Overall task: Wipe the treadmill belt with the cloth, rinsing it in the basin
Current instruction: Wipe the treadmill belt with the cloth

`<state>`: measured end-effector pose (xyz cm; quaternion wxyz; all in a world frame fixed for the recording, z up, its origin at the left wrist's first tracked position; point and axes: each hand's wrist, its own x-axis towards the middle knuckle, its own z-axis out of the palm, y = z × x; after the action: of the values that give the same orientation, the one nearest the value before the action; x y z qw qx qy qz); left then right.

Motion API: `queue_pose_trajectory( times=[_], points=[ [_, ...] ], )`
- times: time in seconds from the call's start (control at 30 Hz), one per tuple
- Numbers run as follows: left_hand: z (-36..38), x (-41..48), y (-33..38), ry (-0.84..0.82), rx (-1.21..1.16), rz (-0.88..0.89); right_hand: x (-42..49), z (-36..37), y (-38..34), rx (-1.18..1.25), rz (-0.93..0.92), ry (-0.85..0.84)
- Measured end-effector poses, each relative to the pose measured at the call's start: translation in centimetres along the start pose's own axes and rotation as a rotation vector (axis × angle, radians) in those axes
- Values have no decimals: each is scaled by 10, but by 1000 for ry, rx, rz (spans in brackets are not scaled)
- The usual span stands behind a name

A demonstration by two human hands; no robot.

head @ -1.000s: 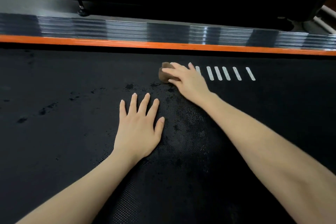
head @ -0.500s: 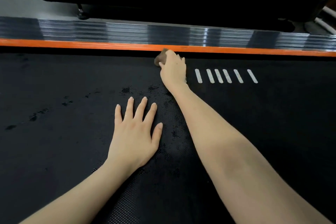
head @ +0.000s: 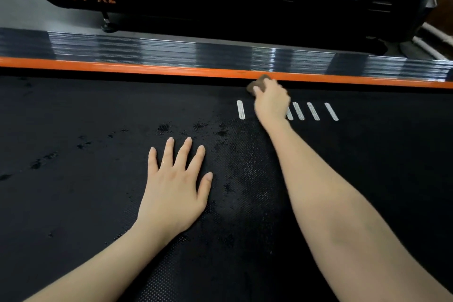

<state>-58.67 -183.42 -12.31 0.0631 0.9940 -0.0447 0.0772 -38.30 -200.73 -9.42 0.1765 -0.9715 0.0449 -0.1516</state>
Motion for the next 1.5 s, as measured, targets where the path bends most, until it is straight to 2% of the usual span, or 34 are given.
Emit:
queue_pose_trajectory(
  times=[0.17, 0.27, 0.37, 0.47, 0.57, 0.63, 0.73, 0.8, 0.87, 0.97, 1.07, 1.13, 1.2, 1.3, 1.37, 1.43, 1.5],
  points=[
    [-2, 1, 0, -20, -9, -5, -36, 14, -47, 189, -292, -224],
    [-3, 1, 0, -30, -26, -14, -59, -3, -23, 304, -383, -350],
    [-5, 0, 0, -45, -37, -22, -124, -32, 11, 381, -447, -350],
    [-5, -1, 0, -49, -30, -17, -203, -63, 48, 453, -593, -360],
    [-2, -1, -1, -56, -11, -17, -215, -68, 63, 443, -708, -425],
    [-2, -1, 0, -56, -4, -15, -185, -57, 49, 446, -635, -410],
    [-3, -2, 0, -50, -14, -27, -124, -26, 2, 422, -353, -300],
    [-5, -1, 0, -54, -23, -37, -107, -11, -22, 390, -242, -250],
    [-6, -1, 0, -62, -31, -37, -119, -13, -24, 428, -248, -250],
    [-5, 0, -1, -62, -32, -32, -182, -44, 14, 486, -412, -304],
    [-5, -1, -1, -58, -22, -33, -243, -82, 66, 512, -551, -410],
    [-6, -2, -1, -52, -20, -33, -240, -98, 85, 495, -625, -493],
    [-6, -1, 0, -57, -20, -36, -216, -94, 83, 456, -572, -510],
    [-6, -2, 0, -68, -13, -48, -180, -69, 59, 399, -305, -320],
    [-9, -3, 1, -64, -17, -55, -179, -58, 46, 381, -226, -248],
    [-14, -8, 3, -50, -27, -58, -194, -61, 46, 403, -253, -240],
    [-18, -17, 5, -51, -52, -53, -226, -73, 54, 466, -382, -283]
  ],
)
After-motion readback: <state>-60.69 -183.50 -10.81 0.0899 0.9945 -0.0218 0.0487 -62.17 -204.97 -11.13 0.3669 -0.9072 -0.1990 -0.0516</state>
